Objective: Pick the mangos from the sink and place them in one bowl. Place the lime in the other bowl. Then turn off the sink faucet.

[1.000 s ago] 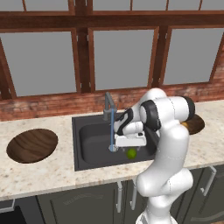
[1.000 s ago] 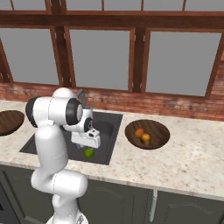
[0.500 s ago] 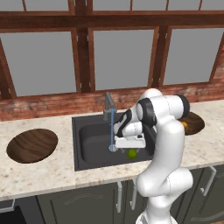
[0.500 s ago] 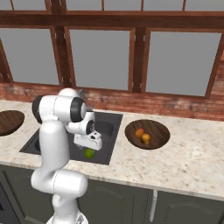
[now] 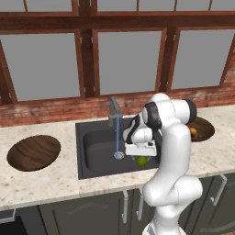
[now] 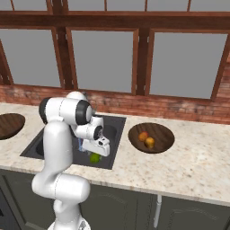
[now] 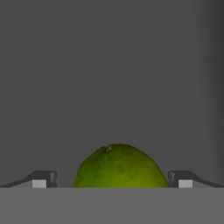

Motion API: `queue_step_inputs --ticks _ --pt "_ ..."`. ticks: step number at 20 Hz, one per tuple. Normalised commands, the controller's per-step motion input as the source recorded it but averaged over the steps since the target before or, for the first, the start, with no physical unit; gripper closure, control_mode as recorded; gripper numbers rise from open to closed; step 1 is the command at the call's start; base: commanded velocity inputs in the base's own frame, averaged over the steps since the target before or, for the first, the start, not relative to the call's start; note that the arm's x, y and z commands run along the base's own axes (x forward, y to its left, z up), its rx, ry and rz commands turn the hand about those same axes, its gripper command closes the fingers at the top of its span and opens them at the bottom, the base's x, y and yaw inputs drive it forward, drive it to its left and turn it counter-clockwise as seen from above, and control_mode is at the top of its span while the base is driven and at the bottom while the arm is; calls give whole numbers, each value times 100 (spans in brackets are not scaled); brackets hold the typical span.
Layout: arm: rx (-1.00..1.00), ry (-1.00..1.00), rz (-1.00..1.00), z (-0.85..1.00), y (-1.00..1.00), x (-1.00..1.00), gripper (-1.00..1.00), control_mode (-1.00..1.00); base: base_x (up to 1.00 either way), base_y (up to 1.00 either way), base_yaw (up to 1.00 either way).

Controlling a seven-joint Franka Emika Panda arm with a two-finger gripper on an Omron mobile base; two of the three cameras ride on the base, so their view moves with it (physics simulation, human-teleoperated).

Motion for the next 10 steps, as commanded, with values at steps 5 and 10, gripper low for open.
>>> queue_step_inputs --ticks 5,10 --pt "-2 0 -10 -21 -1 -18 -100 -100 0 0 0" --pt "-3 0 -11 -7 2 -32 100 -100 0 0 0"
